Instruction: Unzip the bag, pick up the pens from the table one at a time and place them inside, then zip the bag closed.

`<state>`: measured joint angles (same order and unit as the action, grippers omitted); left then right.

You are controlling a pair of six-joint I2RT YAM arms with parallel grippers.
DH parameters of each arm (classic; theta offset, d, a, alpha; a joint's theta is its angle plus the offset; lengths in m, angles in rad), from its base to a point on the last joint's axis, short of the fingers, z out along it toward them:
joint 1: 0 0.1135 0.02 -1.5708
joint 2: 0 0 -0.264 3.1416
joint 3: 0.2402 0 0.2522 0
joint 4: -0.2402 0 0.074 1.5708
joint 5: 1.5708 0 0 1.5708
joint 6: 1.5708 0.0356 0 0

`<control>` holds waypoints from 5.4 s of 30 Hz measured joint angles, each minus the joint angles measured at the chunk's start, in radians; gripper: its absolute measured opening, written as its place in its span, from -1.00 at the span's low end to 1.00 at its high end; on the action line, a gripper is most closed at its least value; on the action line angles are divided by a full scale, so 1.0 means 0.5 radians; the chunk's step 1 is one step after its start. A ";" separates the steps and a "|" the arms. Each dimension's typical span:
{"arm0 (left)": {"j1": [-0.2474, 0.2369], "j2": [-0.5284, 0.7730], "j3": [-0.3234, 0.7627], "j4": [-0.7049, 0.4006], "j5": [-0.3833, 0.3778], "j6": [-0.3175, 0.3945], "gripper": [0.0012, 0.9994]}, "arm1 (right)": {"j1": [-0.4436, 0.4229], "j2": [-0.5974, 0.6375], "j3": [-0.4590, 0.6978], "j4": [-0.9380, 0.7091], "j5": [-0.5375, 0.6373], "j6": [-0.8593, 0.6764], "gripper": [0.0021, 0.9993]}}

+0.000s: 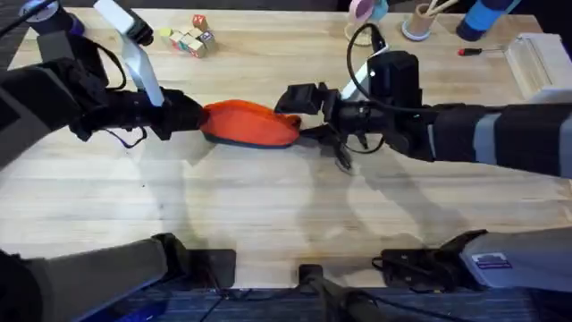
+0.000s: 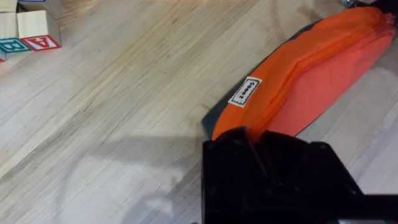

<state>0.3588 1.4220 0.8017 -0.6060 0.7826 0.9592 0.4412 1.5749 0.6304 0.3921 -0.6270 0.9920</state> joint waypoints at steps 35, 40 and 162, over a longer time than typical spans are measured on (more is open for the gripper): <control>0.002 0.000 0.000 -0.008 0.005 0.000 -0.92 | -0.171 -0.001 0.010 0.036 -0.297 -0.079 -0.94; 0.002 0.000 0.000 -0.007 0.004 0.000 -0.92 | -0.163 -0.034 0.070 0.006 -0.290 -0.176 -0.94; 0.013 0.000 0.000 0.031 -0.001 -0.001 -0.92 | 0.679 -0.077 1.144 -2.034 1.128 -1.598 0.90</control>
<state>0.3653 1.4220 0.8017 -0.5907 0.7822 0.9590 0.7807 1.5366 1.2022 -0.6248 -0.0631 0.1932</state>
